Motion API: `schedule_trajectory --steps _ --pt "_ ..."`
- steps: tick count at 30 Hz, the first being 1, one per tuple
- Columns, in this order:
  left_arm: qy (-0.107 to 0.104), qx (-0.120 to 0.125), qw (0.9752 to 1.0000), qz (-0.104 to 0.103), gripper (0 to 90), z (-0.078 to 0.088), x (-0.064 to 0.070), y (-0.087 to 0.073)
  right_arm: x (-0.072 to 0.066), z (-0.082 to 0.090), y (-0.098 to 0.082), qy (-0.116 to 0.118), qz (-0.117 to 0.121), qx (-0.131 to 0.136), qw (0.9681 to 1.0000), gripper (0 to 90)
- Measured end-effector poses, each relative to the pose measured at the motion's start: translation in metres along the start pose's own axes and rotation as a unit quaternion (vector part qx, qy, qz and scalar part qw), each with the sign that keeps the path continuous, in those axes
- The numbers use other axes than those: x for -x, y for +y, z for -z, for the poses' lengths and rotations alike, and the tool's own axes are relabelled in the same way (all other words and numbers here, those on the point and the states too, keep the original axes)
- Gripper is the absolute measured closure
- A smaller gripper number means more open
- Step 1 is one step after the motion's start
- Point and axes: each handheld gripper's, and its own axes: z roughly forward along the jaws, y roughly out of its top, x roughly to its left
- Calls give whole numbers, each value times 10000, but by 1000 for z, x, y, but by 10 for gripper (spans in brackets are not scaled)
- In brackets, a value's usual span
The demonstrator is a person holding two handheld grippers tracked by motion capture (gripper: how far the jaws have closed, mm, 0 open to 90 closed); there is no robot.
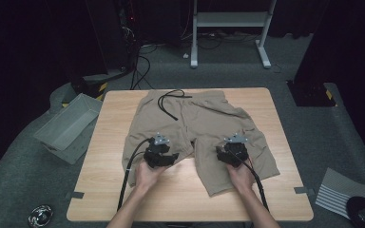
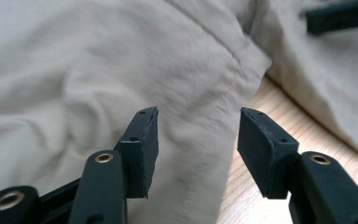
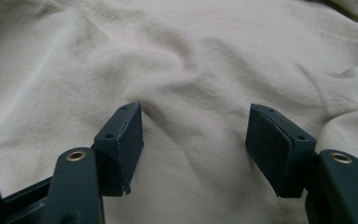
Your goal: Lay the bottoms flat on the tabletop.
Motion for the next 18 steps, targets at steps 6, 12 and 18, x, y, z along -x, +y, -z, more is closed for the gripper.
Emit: schedule_trajectory --steps 6,12,18 --pt "125 -127 9998 78 653 -17 -4 -4 0 0 0 29 12 -4 10000 368" --pt "42 -239 9997 -20 865 -8 -8 -10 0 1 0 30 26 -6 10000 368" --pt "-180 -358 9989 -229 895 8 3 -26 0 1 0 56 29 -11 10000 368"
